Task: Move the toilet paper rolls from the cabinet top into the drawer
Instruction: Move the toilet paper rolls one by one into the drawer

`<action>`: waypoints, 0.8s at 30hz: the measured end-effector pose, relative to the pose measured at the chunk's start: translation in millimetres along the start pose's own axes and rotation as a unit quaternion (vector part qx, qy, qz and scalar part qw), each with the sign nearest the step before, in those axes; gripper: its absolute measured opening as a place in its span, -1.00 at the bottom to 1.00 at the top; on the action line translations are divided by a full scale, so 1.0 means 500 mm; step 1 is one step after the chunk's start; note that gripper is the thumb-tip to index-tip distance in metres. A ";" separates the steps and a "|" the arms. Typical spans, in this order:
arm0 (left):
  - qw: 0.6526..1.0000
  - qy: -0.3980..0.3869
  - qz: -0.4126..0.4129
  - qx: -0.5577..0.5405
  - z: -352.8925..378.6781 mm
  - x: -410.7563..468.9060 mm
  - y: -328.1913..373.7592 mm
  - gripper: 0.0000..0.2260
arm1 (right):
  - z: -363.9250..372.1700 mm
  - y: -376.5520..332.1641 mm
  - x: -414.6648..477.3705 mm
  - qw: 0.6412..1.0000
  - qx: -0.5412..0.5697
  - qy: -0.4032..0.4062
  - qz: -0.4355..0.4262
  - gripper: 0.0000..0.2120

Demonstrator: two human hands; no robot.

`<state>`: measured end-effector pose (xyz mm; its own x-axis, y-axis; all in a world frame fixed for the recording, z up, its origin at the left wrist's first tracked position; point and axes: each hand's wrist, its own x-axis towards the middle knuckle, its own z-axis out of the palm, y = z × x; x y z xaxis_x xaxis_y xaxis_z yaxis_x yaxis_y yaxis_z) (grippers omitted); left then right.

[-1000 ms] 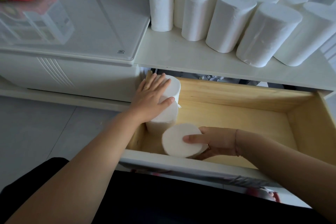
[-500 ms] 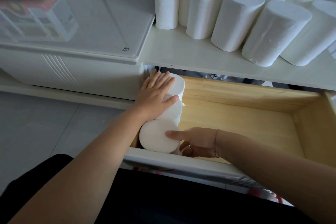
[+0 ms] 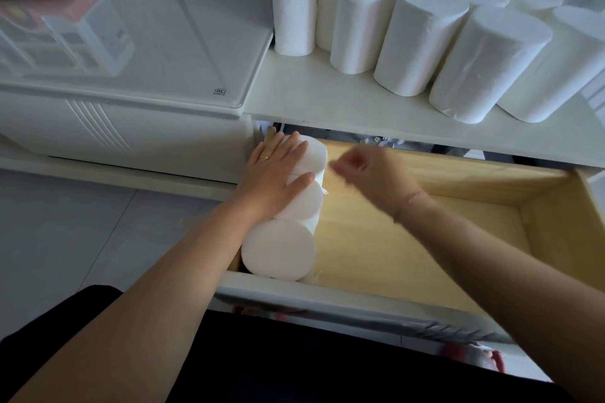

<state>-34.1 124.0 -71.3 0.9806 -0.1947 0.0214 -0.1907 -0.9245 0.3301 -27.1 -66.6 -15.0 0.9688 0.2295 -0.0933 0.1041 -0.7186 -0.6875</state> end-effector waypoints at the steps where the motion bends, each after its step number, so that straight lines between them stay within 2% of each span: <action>1: 1.000 0.001 0.001 -0.004 -0.001 0.000 0.000 -0.48 | -0.023 0.004 0.026 0.994 0.045 0.100 0.001 -0.81; 2: 1.000 0.003 0.002 -0.008 -0.001 0.000 0.000 -0.48 | -0.043 0.009 0.052 0.981 0.079 0.178 0.002 -0.73; 4: 1.000 0.008 0.003 -0.016 -0.001 0.000 -0.001 -0.48 | -0.080 0.026 0.104 0.955 0.122 0.271 0.004 -0.49; 7: 0.999 0.010 0.001 -0.030 0.001 0.002 -0.004 -0.48 | -0.101 0.045 0.167 0.929 0.147 0.338 0.037 -0.35; 11: 0.999 0.017 0.002 -0.034 0.005 0.005 -0.008 -0.49 | -0.093 0.056 0.222 0.924 0.170 0.334 0.070 -0.14; 15: 0.999 0.025 0.000 -0.036 0.007 0.004 -0.007 -0.50 | -0.109 0.051 0.264 0.926 0.181 0.317 0.096 -0.05; 20: 0.999 0.028 0.000 -0.041 0.008 0.004 -0.006 -0.50 | -0.116 0.058 0.264 0.922 0.177 0.330 0.102 -0.18; 24: 0.999 0.025 0.004 -0.046 0.008 0.004 -0.009 -0.50 | -0.090 0.067 0.228 0.931 0.199 0.305 0.026 -0.28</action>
<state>-31.4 126.6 -76.4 0.9806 -0.1827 0.0708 -0.1955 -0.8882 0.4157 96.8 -94.1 -16.4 0.9299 -0.3026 0.2089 0.0791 -0.3901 -0.9174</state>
